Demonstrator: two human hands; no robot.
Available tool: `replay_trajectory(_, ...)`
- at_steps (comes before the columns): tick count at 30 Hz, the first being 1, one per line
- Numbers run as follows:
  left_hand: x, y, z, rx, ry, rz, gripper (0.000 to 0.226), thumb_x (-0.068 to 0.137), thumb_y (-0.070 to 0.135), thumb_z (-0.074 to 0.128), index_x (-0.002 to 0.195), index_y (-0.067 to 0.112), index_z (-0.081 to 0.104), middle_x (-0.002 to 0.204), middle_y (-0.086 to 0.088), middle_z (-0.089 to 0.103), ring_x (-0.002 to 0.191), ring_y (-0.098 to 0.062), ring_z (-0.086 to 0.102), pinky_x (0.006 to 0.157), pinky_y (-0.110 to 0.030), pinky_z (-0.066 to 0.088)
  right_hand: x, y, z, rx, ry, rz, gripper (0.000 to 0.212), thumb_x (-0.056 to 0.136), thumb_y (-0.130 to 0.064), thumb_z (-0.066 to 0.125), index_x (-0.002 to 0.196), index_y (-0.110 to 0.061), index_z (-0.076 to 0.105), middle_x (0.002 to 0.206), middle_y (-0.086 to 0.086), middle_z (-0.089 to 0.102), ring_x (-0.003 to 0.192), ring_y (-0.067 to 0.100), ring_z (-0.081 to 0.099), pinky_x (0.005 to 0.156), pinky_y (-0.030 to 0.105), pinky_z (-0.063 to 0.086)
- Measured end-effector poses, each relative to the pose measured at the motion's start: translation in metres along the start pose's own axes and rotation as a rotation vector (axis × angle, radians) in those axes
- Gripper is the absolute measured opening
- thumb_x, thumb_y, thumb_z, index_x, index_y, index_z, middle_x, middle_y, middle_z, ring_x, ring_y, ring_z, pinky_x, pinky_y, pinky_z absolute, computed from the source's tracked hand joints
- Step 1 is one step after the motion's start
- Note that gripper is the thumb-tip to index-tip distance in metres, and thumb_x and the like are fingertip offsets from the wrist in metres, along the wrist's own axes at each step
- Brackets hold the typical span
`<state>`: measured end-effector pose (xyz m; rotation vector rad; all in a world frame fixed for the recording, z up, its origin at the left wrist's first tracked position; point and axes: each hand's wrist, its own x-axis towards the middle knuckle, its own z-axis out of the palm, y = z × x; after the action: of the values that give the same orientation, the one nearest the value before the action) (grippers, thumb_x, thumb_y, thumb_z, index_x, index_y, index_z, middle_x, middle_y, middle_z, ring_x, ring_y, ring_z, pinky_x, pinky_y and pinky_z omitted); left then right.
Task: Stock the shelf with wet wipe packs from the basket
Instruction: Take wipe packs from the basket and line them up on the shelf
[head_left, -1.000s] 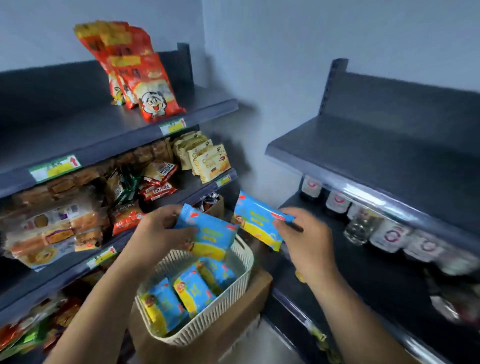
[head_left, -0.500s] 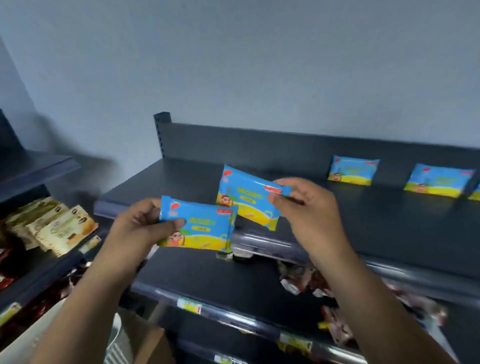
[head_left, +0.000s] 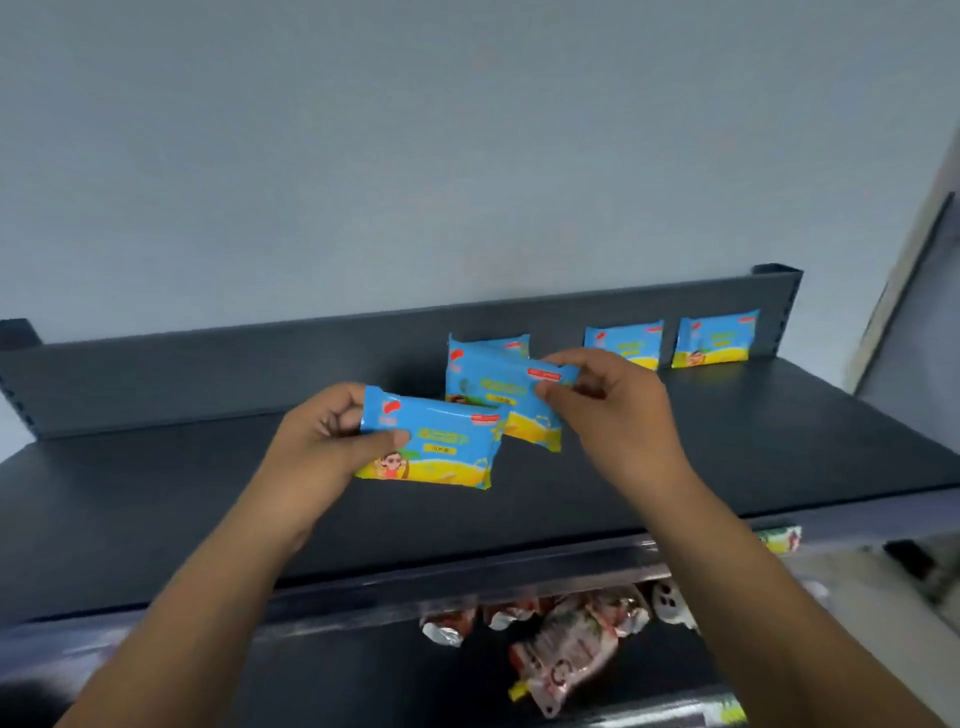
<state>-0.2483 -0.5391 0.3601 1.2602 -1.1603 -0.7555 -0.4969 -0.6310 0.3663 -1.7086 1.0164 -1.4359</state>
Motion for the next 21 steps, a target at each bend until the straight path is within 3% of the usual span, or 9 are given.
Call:
replay_trajectory(4, 0.043, -0.005, 0.047, -0.003, -0.078, -0.028, 0.025, 0.085, -0.009, 0.074, 0.107, 0.002, 0.068, 0.098, -0.01, 0.08, 0.085, -0.021, 0.076, 0.073, -0.027, 0.062, 0.028, 0.014, -0.035, -0.085, 0.074, 0.008, 0.022, 0.087, -0.013, 0.079, 0.085, -0.034, 0.072, 0.053, -0.011, 0.044, 0.049, 0.004, 0.038, 0.049, 0.015, 0.033)
replay_trajectory(9, 0.091, -0.036, 0.079, 0.004, -0.122, -0.099, 0.026, 0.086, -0.006, 0.075, 0.109, 0.003, 0.07, 0.105, -0.012, 0.079, 0.095, -0.03, 0.077, 0.072, -0.032, 0.063, 0.064, 0.033, -0.068, -0.154, 0.111, 0.008, 0.016, 0.088, -0.016, 0.078, 0.096, -0.029, 0.074, 0.056, -0.008, 0.044, 0.049, 0.004, 0.041, 0.047, 0.012, 0.033)
replay_trajectory(13, 0.123, -0.065, 0.096, -0.016, -0.031, -0.147, 0.027, 0.085, -0.008, 0.075, 0.111, -0.001, 0.068, 0.109, -0.02, 0.077, 0.092, -0.03, 0.076, 0.07, -0.034, 0.064, 0.09, 0.047, -0.085, -0.163, 0.111, -0.004, 0.017, 0.089, -0.017, 0.078, 0.094, -0.033, 0.072, 0.05, -0.014, 0.045, 0.045, 0.002, 0.043, 0.046, 0.009, 0.033)
replay_trajectory(16, 0.143, -0.083, 0.099, -0.031, 0.086, -0.177, 0.026, 0.084, -0.007, 0.077, 0.107, 0.002, 0.07, 0.106, -0.016, 0.078, 0.095, -0.03, 0.077, 0.083, -0.043, 0.064, 0.105, 0.057, -0.088, -0.184, 0.086, -0.007, 0.015, 0.088, -0.019, 0.078, 0.094, -0.032, 0.074, 0.054, -0.013, 0.049, 0.047, 0.002, 0.045, 0.048, 0.009, 0.034)
replay_trajectory(19, 0.157, -0.094, 0.096, 0.025, 0.16, -0.18, 0.026, 0.081, -0.002, 0.083, 0.104, 0.005, 0.072, 0.1, -0.01, 0.08, 0.093, -0.028, 0.078, 0.089, -0.05, 0.062, 0.115, 0.067, -0.082, -0.204, 0.027, 0.001, 0.016, 0.087, -0.017, 0.08, 0.098, -0.028, 0.076, 0.064, 0.001, 0.06, 0.05, 0.001, 0.049, 0.048, 0.01, 0.036)
replay_trajectory(21, 0.164, -0.096, 0.095, 0.098, 0.187, -0.159, 0.026, 0.08, 0.003, 0.086, 0.102, 0.008, 0.073, 0.098, -0.007, 0.08, 0.091, -0.025, 0.078, 0.087, -0.049, 0.062, 0.119, 0.074, -0.074, -0.224, -0.025, 0.009, 0.018, 0.086, -0.016, 0.081, 0.098, -0.027, 0.076, 0.062, -0.008, 0.065, 0.051, 0.0, 0.052, 0.049, 0.009, 0.036)
